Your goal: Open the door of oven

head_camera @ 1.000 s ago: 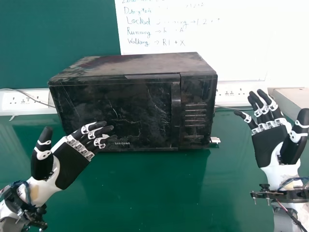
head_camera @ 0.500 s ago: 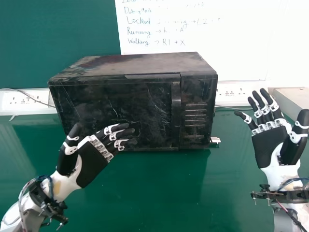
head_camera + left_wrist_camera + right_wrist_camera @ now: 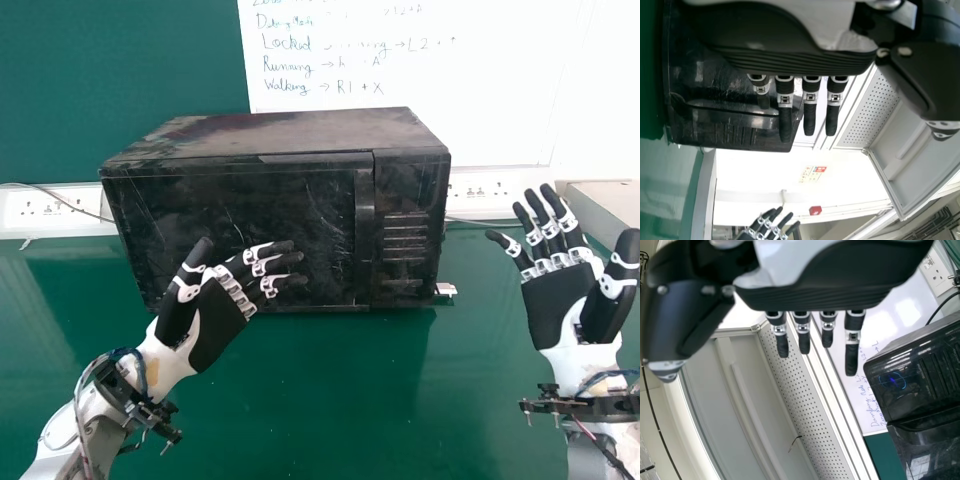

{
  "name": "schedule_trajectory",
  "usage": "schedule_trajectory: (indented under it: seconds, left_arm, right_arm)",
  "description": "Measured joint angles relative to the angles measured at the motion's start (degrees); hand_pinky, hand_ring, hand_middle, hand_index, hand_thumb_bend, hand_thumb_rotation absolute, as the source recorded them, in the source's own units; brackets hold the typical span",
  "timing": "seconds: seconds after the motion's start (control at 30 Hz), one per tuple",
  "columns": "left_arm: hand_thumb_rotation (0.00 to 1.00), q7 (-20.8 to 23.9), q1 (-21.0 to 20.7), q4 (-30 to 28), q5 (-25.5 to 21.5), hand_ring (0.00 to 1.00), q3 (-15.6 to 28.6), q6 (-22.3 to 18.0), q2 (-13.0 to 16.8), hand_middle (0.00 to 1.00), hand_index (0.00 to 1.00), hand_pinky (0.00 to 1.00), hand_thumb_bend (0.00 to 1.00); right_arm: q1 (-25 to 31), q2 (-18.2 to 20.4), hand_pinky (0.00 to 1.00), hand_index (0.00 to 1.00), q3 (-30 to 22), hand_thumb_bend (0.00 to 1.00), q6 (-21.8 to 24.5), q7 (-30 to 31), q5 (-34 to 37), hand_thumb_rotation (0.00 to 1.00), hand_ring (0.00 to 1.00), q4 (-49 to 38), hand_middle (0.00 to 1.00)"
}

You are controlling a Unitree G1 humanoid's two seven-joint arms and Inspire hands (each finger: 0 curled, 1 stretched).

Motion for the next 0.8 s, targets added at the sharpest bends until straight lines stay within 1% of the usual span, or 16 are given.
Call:
schedule_trajectory:
  seconds: [0.13, 0.27, 0.43, 0.53, 0.63, 0.8]
  left_arm:
    - [0.82, 2.0, -0.2, -1.0, 0.3, 0.92, -0.3, 0.5, -0.3, 1.0, 0.97, 0.68, 1.0]
    - [0.8, 3.9, -0.5, -2.0, 0.4, 0.92, -0.5, 2.0, -0.4, 1.0, 0.98, 0.69, 1.0]
    - [0.8, 5.3, -1.1, -2.1, 0.3, 0.93, -0.5, 3.3, -0.5, 1.0, 1.0, 0.7, 1.0]
    - [0.81, 5.4, -1.6, -2.1, 0.3, 0.94, -0.5, 3.6, -0.5, 1.0, 1.0, 0.72, 1.0]
    - [0.81, 5.2, -2.8, -2.0, 0.3, 0.95, -0.5, 3.8, -0.5, 1.0, 1.0, 0.72, 1.0]
    - [0.8, 3.7, -5.3, -0.6, -1.0, 0.96, -0.5, 5.7, -0.5, 1.0, 1.0, 0.74, 1.0]
  right_arm:
    - [0.0, 0.0, 0.63, 0.85, -0.3, 1.0, 0.0, 0.1, 0.1, 0.81, 0.77, 0.0, 0.88]
    - [0.0, 0.0, 0.64, 0.85, -0.3, 1.0, 0.0, 0.7, 0.1, 0.81, 0.78, 0.1, 0.88]
    - [0.0, 0.0, 0.64, 0.85, -0.3, 1.0, 0.1, 0.8, 0.1, 0.8, 0.79, 0.1, 0.88]
    - [0.0, 0.0, 0.65, 0.88, -0.3, 1.0, 0.4, 1.5, 0.3, 0.81, 0.81, 0.1, 0.89]
    - [0.0, 0.0, 0.66, 0.89, -0.3, 1.0, 0.5, 2.2, 0.8, 0.82, 0.82, 0.1, 0.89]
    - [0.0, 0.0, 0.72, 0.91, -0.3, 1.0, 0.5, 2.3, 0.8, 0.83, 0.88, 0.2, 0.92]
